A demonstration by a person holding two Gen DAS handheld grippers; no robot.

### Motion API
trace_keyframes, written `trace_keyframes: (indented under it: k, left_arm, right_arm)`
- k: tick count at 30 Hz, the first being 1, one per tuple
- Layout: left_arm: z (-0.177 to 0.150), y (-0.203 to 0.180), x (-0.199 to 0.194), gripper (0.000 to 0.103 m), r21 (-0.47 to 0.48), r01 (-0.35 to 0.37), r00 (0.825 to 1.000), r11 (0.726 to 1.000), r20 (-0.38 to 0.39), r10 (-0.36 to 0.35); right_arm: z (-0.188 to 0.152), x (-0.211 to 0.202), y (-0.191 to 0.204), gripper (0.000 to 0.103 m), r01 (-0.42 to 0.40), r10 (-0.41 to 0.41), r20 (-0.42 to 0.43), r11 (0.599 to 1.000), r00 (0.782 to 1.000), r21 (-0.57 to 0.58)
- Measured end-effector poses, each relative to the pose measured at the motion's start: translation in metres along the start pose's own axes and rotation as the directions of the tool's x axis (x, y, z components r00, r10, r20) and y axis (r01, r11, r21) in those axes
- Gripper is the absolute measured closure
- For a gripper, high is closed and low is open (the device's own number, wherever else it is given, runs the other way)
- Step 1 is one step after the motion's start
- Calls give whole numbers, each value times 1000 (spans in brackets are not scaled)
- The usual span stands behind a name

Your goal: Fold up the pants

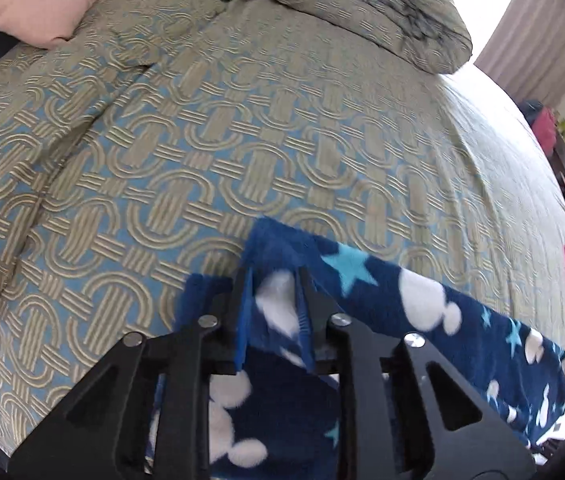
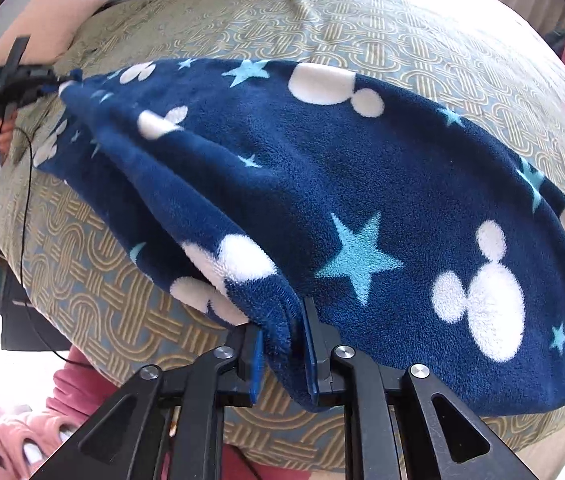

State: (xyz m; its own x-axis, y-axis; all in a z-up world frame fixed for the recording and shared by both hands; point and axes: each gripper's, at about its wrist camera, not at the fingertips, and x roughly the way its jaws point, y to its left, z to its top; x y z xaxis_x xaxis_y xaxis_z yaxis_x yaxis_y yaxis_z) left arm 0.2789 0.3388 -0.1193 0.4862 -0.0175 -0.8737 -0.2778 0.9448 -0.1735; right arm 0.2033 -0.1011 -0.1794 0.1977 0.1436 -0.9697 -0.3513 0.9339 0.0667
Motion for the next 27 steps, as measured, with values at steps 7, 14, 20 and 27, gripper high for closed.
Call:
trace_keyframes:
  k: [7,14,20,27]
  left_arm:
    - [-14,34,-1,63,-94,6,1000,996,-15,-7]
    - [-49,28,-7,46,83,53,997,995,-54,-48]
    - [-50,-3,10,65,268,39,998,963,-56,-25]
    - [-30,-5,-21,95,199,-1,1000,980,-27,6]
  right_arm:
    - [11,-5,17,76,5,-2,31,995,1000,-97]
    - [13,6,31,75,3,-1,17,990,1000,-143]
    - [11,5,32,73,12,-9,19,989,1000,-146]
    - [11,6,22,95,-1,5,48,997,999,-83]
